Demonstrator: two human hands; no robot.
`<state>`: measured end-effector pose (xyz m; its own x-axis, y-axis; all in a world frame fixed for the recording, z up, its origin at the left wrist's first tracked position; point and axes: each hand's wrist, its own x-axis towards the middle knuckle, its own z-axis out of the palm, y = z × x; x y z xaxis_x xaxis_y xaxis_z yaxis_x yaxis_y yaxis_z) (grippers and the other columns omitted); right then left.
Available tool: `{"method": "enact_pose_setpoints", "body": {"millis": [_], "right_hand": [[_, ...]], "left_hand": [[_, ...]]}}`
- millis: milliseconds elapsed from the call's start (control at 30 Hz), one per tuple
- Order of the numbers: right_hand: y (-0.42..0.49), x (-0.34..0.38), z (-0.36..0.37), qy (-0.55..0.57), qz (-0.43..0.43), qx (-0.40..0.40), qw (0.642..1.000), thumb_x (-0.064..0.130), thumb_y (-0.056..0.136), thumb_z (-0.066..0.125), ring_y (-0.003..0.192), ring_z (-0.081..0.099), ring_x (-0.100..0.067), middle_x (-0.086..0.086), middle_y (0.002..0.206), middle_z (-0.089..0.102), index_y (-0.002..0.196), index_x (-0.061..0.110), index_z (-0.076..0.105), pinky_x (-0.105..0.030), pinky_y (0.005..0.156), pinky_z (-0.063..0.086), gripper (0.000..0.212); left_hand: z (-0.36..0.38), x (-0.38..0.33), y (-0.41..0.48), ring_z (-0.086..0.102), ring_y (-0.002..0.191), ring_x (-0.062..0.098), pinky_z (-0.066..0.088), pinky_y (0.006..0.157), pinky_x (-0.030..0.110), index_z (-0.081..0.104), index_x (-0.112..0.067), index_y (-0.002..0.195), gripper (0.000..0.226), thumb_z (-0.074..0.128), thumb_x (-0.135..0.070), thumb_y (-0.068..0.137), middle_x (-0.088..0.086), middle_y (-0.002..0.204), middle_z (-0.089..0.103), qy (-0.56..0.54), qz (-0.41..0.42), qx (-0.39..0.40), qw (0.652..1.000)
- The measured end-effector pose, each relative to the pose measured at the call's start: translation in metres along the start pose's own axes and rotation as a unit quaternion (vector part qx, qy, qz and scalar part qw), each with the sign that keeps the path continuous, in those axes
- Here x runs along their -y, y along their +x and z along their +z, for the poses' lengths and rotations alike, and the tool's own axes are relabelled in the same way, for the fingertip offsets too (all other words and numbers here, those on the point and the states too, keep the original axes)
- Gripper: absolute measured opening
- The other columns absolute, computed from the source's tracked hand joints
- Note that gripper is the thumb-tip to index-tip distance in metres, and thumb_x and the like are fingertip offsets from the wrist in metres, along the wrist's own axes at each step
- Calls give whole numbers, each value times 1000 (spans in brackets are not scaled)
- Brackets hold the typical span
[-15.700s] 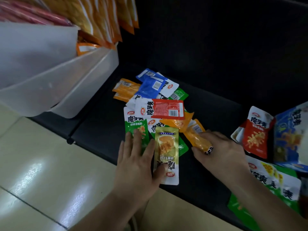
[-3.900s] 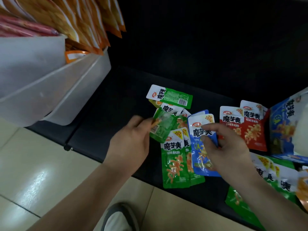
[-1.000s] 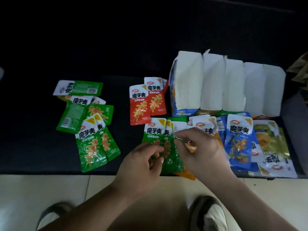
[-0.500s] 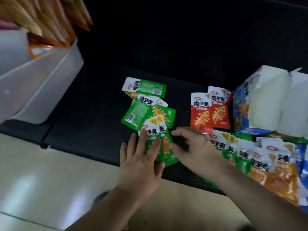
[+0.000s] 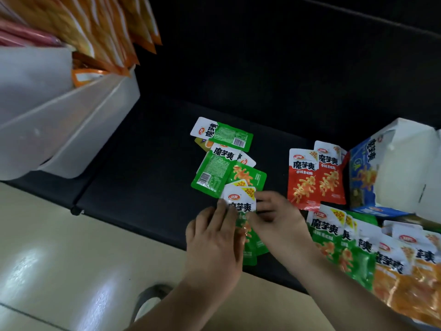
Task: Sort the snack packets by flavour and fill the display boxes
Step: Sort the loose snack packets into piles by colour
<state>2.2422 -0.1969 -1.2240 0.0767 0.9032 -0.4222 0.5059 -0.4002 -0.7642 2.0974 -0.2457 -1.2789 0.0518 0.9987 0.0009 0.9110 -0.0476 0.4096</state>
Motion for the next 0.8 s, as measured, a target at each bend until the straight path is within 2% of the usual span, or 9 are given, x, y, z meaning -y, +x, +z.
{"method": "enact_pose_setpoints", "body": {"millis": [167,233,333,400,467,567,667,733,800], "right_hand": [[3,5,-4,59,43,-15,997,6,91,72,68,70,-8,9,96,70,118,42,62,-28,64,60,46],[0,6,-12,48,38,-22,998,6,92,72,65,68,-9,7,89,68,116,44,61,-37,67,61,46],[-3,4,-25,58,31,-40,997,9,94,73,74,71,-29,-6,90,71,112,47,61,-47,66,60,44],[-7,-1,-36,64,8,-57,996,11,93,74,62,60,-23,-15,92,71,108,49,61,-37,56,51,42],[-14,-8,-48,55,-6,-78,995,12,93,75,54,50,-23,-18,83,67,105,48,63,-32,53,43,39],[-23,-22,-64,9,-6,-99,995,10,91,75,43,44,-19,-18,70,62,101,43,66,-29,42,38,35],[-24,-36,-70,-69,-5,-111,991,8,90,73,36,44,-19,-8,71,67,105,39,66,-25,36,37,35],[-24,-41,-69,-126,-25,-123,984,7,88,74,38,48,-12,-6,88,69,111,34,67,-20,39,40,36],[-25,-48,-68,-192,-53,-136,970,7,83,79,64,63,-11,-4,110,64,116,27,70,-27,56,50,40]], "left_hand": [[-5,-9,11,59,106,16,54,81,41,67,-28,128,39,50,-38,94,-10,135,66,-118,61,15,991],[-18,-6,29,60,97,19,54,78,41,69,-28,117,31,51,-24,93,-10,119,70,-132,107,-16,985],[-37,8,68,51,128,28,49,99,46,55,-28,139,49,59,-25,90,0,146,54,-27,105,-35,993],[-39,16,87,15,157,32,25,124,52,26,-28,160,73,60,-38,96,3,171,18,47,63,68,995],[-32,19,88,3,160,33,15,129,51,15,-26,164,79,56,-44,100,4,174,3,72,37,145,986],[-22,15,60,49,136,38,44,112,54,56,-20,143,56,66,-33,90,6,156,47,56,67,67,994],[-12,4,28,61,108,28,51,101,50,70,-22,121,39,62,-39,87,-3,127,64,13,112,15,993],[-9,-1,20,61,109,24,51,102,48,68,-23,125,43,61,-42,87,-4,127,64,-7,150,16,988],[-5,2,22,54,132,27,44,114,52,61,-24,137,55,59,-47,88,0,147,55,17,166,35,985]]}}
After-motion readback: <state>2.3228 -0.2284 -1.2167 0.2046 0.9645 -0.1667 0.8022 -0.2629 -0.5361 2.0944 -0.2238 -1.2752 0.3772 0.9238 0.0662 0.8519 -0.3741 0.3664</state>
